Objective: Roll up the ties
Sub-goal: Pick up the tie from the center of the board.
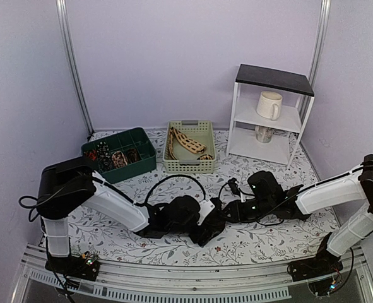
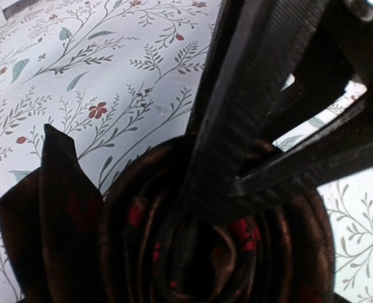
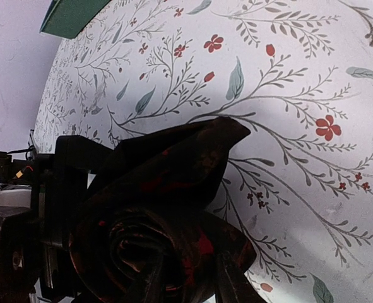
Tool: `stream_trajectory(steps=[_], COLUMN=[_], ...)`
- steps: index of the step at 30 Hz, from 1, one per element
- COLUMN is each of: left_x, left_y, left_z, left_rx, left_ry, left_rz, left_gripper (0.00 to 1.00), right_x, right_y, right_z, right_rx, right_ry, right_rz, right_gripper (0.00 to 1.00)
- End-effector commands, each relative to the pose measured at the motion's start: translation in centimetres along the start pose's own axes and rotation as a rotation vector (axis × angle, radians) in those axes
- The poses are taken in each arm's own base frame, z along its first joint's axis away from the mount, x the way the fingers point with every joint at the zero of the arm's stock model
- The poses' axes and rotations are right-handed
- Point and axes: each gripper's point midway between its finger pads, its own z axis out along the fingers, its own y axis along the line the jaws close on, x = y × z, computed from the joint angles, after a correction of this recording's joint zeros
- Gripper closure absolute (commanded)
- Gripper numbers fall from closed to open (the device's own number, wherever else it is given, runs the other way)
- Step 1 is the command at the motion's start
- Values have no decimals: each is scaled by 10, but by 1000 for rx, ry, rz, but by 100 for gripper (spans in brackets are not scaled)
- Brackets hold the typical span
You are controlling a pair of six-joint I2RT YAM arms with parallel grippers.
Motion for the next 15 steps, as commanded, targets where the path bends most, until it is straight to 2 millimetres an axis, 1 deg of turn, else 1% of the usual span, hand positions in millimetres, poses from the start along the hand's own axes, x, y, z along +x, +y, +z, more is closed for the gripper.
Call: stream_trajectory(steps=[1, 5, 7, 10, 15], left_x=[-16, -22, -27, -32, -34], left_y=[6, 3, 1, -4, -2], left_z=[-15, -21, -26, -31, -29], left_rx=[-12, 6, 27, 74, 77], left_ry=[-19, -33, -49, -59, -49], left_rz=[10, 2, -11, -38, -48], left_gripper=[18, 18, 18, 19, 20], right_x=[-3, -9, -12, -15, -20], right_y=[4, 8, 9, 10, 12], right_z=[-1, -6, -9, -14, -23], right_rx=[-13, -18, -16, -15, -9], right_ry=[-12, -33, -47, -65, -100], right_rz=[-20, -14, -11, -1, 30], right_gripper=[72, 70, 68, 62, 52])
